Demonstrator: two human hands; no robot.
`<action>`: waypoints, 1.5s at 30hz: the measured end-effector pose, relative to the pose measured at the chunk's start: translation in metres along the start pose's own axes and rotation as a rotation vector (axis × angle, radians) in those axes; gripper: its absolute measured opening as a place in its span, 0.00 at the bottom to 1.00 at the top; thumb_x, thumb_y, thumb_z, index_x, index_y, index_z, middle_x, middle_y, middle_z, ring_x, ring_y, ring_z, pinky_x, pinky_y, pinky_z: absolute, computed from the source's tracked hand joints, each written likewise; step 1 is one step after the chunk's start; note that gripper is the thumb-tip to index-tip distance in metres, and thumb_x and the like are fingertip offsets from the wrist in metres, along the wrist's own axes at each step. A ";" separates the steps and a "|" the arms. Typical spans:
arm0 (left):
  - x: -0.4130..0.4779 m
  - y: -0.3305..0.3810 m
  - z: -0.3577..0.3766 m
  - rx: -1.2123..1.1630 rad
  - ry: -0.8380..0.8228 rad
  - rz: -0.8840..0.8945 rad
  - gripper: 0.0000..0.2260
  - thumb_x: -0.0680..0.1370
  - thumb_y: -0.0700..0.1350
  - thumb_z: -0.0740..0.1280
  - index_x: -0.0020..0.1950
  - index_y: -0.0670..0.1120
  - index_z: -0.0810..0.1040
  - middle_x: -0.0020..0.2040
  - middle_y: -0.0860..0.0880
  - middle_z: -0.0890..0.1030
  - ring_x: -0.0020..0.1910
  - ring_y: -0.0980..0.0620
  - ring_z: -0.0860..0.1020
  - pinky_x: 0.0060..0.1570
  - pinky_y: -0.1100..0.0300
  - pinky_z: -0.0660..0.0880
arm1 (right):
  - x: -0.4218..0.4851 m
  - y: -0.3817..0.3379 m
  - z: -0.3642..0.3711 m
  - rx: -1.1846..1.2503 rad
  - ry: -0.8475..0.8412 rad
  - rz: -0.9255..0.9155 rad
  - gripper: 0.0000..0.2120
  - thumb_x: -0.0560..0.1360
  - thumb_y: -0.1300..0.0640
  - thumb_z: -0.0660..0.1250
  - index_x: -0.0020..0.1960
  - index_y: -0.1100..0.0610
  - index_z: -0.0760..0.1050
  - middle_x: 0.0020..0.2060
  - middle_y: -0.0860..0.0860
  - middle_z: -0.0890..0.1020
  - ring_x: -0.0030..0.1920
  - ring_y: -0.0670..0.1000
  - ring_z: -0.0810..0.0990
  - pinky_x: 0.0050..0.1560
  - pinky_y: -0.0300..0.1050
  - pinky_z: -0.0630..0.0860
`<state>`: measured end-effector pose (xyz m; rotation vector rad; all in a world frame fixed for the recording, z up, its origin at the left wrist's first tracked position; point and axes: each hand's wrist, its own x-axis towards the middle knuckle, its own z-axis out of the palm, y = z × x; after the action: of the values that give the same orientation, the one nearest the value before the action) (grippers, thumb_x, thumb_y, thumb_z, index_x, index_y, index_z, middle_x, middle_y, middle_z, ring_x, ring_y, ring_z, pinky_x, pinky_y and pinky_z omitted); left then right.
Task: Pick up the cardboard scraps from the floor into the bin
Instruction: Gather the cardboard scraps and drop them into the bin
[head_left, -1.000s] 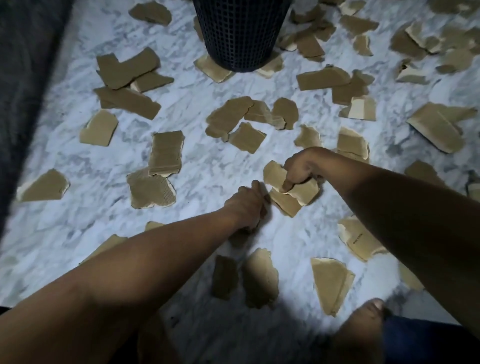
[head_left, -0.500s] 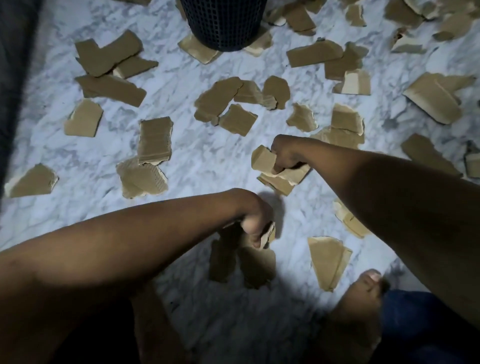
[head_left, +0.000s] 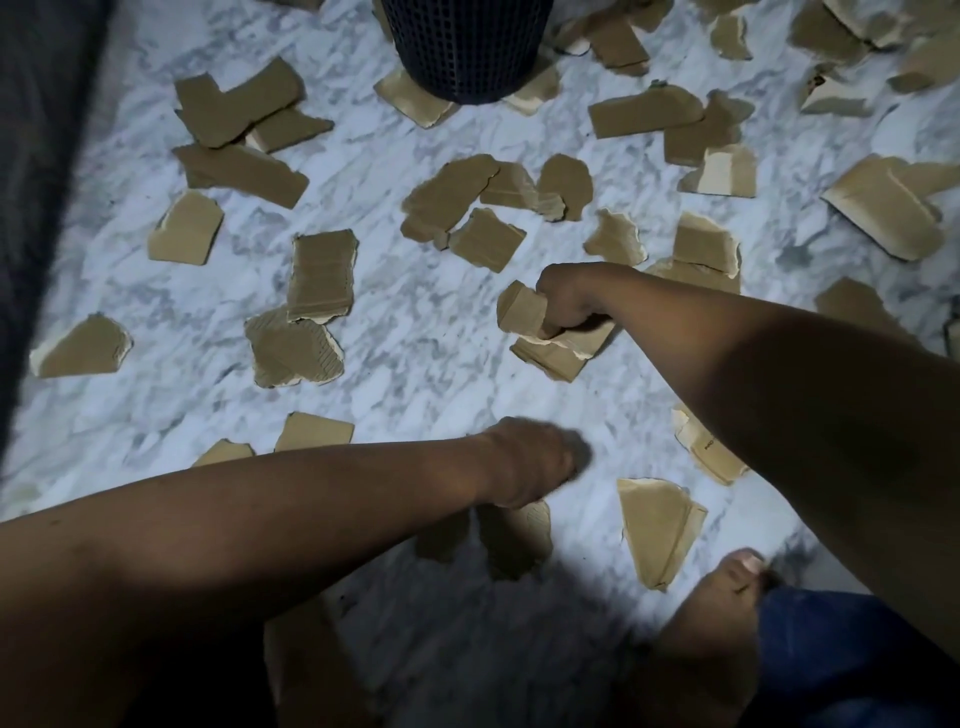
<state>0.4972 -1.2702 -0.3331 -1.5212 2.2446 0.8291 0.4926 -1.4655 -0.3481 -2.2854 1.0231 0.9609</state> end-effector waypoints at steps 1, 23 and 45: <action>0.000 -0.001 -0.001 -0.004 -0.006 -0.006 0.17 0.77 0.37 0.66 0.65 0.46 0.70 0.65 0.47 0.72 0.62 0.45 0.75 0.50 0.53 0.76 | 0.000 0.000 -0.001 0.036 0.007 -0.002 0.24 0.73 0.52 0.73 0.63 0.65 0.75 0.57 0.62 0.82 0.54 0.62 0.82 0.44 0.46 0.73; 0.010 -0.003 0.030 0.519 -0.137 0.461 0.13 0.77 0.46 0.67 0.59 0.41 0.79 0.64 0.40 0.75 0.63 0.38 0.73 0.62 0.47 0.72 | -0.095 0.025 0.073 -0.471 -0.535 -0.062 0.22 0.72 0.46 0.70 0.60 0.59 0.78 0.57 0.55 0.78 0.43 0.53 0.77 0.37 0.44 0.70; 0.070 -0.031 -0.042 -0.192 -0.201 0.133 0.04 0.72 0.43 0.74 0.45 0.46 0.81 0.36 0.53 0.79 0.37 0.54 0.76 0.34 0.68 0.70 | -0.124 0.159 0.086 -0.327 -0.051 -0.011 0.30 0.66 0.50 0.75 0.66 0.53 0.72 0.63 0.53 0.66 0.63 0.57 0.69 0.54 0.47 0.69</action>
<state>0.5010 -1.3560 -0.3470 -1.3081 2.1872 1.2115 0.2741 -1.4527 -0.3304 -2.5079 0.8838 1.2537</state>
